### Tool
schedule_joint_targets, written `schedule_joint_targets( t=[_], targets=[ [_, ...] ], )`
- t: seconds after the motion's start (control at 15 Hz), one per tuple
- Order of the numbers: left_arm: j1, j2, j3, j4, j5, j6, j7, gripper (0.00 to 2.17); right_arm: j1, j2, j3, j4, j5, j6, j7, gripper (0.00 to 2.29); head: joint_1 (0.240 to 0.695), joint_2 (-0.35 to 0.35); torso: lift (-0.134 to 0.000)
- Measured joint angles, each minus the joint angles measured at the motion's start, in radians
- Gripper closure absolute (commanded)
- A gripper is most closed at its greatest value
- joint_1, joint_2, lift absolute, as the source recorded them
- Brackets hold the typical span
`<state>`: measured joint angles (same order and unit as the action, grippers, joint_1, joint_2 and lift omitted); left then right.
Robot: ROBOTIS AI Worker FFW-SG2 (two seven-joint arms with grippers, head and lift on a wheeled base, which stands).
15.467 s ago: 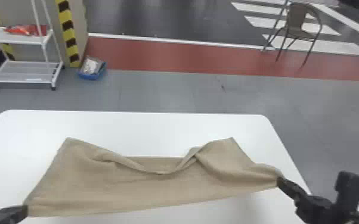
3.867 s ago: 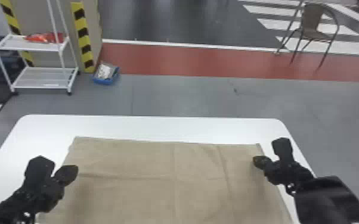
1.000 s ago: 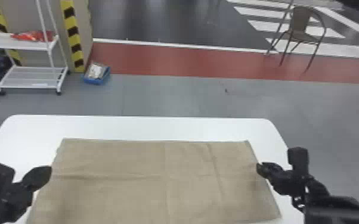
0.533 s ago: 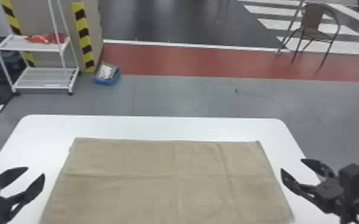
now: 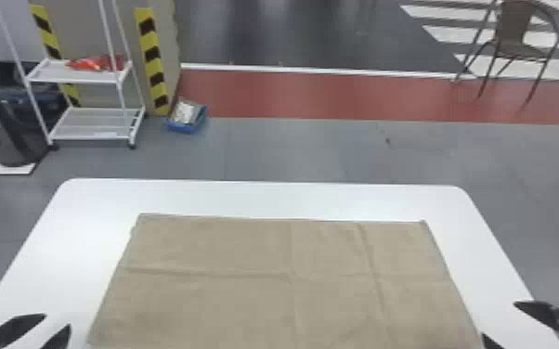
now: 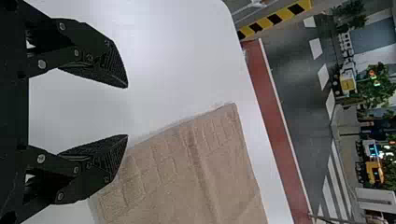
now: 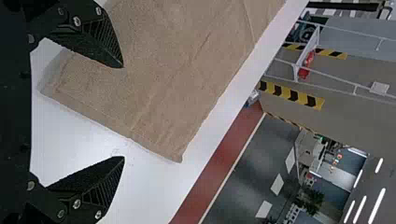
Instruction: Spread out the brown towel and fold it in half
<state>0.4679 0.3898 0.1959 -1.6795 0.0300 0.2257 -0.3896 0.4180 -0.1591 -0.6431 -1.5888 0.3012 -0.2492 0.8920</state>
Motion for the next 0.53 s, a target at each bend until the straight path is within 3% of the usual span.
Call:
schedule_joint_targets(
  t=[0.33, 0.53],
  targets=[
    [0.03, 0.039, -0.007, 0.026, -0.023, 0.0, -0.024, 0.61, 0.026, -0.056, -0.008, 0.07, 0.1, -0.073, 0.037, 0.35, 0.695, -0.096, 0.0],
    [0.031, 0.047, -0.025, 0.03, -0.032, -0.011, -0.033, 0.7, 0.024, -0.07, -0.008, 0.104, 0.12, -0.061, 0.031, 0.35, 0.695, -0.131, 0.0]
  ],
)
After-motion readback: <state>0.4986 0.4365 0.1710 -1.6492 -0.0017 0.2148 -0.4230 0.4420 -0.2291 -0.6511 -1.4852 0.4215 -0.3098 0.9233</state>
